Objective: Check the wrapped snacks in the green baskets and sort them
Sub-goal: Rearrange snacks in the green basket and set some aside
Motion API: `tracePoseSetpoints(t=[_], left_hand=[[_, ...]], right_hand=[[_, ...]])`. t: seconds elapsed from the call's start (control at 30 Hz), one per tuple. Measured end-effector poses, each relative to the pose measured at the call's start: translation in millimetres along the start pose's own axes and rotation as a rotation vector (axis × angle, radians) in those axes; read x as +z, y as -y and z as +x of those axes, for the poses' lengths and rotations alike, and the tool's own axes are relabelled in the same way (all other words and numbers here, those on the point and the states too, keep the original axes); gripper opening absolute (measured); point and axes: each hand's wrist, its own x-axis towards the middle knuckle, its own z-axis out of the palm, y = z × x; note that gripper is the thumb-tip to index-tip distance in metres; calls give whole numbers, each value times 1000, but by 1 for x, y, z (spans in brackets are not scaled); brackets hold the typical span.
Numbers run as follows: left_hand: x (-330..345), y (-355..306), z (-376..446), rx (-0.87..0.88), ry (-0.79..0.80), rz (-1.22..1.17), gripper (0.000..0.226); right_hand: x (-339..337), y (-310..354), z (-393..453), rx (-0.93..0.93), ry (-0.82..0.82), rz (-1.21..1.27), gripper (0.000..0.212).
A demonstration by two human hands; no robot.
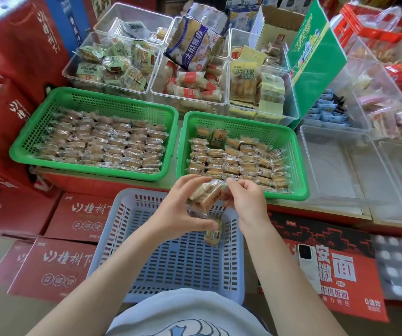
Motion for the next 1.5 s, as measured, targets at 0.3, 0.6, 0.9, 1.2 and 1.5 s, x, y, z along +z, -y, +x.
tracePoseSetpoints(t=[0.3, 0.6, 0.9, 1.2, 1.5], left_hand=[[-2, -4, 46, -267, -320, -306, 14], [-7, 18, 121, -490, -261, -487, 30], [-12, 67, 229, -273, -202, 393, 54], [-13, 111, 265, -163, 60, 1025, 61], [-12, 109, 266, -118, 124, 1075, 63]], right_hand=[[-4, 8, 38, 48, 110, -29, 33], [-5, 22, 105, 82, 377, -44, 13], [6, 38, 213, -152, 61, -361, 23], [41, 1, 282, -663, 228, -1040, 19], [49, 14, 302, -746, 260, -1177, 24]])
